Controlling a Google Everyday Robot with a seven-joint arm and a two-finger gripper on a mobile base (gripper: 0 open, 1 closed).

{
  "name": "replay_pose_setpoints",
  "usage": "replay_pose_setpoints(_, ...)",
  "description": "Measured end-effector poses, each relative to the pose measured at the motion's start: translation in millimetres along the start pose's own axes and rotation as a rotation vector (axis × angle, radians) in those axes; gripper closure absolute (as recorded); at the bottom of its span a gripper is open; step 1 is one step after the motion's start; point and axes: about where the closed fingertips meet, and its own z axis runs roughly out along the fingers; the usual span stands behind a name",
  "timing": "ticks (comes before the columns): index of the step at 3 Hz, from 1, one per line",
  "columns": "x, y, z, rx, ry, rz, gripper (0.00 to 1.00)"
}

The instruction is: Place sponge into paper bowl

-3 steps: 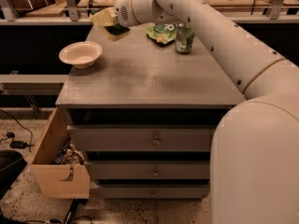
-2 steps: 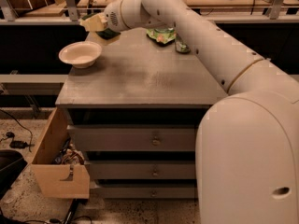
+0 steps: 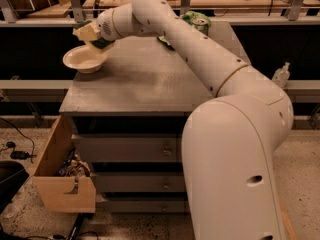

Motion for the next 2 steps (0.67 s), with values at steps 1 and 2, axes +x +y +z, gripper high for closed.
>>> replay_pose_setpoints(1, 1.5, 4.2, 23.3, -0.017, 0.005, -0.031, 1.0)
replay_pose_setpoints(2, 7.3, 11.3, 41.6, -0.043, 0.017, -0.044, 1.0)
